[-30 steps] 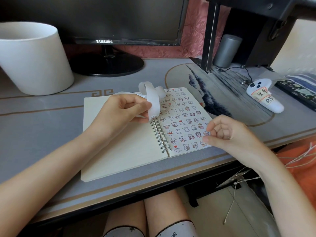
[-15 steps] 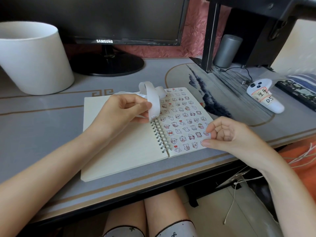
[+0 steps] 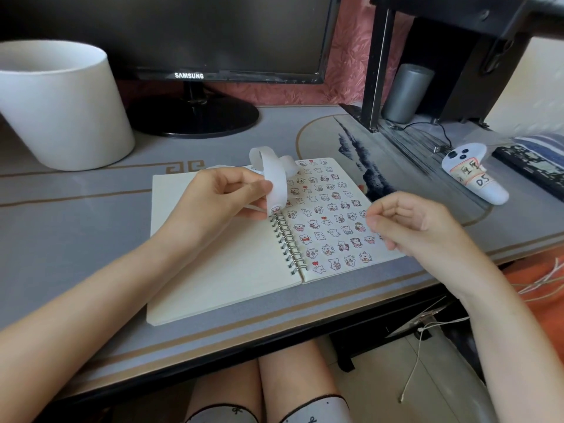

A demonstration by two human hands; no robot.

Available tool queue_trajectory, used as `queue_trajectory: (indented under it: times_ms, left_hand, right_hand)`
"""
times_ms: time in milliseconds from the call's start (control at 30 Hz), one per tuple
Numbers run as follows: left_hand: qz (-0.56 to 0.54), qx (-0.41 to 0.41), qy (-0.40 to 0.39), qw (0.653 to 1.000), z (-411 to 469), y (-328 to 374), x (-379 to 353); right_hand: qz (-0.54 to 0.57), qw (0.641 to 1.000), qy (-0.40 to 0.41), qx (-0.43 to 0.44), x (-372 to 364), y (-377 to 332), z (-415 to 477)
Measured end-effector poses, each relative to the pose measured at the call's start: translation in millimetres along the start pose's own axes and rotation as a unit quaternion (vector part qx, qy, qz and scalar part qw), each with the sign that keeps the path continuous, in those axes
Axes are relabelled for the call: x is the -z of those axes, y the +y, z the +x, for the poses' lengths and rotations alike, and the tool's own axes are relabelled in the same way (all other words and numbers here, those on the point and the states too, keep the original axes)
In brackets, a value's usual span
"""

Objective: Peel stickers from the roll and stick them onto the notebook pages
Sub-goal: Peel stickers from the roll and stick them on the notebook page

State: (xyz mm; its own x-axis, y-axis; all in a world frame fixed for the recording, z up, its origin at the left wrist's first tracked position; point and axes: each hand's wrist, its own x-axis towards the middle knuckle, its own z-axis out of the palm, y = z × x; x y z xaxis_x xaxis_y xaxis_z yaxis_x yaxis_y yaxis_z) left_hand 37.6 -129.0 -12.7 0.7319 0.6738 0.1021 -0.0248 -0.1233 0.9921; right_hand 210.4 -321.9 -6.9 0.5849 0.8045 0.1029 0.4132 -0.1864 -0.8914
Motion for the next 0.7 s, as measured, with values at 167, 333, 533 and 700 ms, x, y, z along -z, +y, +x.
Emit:
queue_trajectory:
  times_ms: [167, 333, 533, 700]
  left_hand:
    - [-0.013, -0.014, -0.001, 1.0, -1, 2, -1]
    - [-0.028, -0.033, -0.007, 0.999, -2, 4, 0]
    - [-0.039, -0.05, -0.01, 0.998, -2, 5, 1]
    - [-0.053, -0.049, -0.017, 0.997, -2, 5, 0]
  right_hand:
    - [-0.003, 0.998, 0.006, 0.064, -23, -17, 16]
    - [-0.002, 0.993, -0.03, 0.113, -52, -27, 29]
    - [0.035, 0.989, -0.004, 0.146, -71, -31, 33]
    - [0.057, 0.986, 0.004, 0.159, -73, -30, 33]
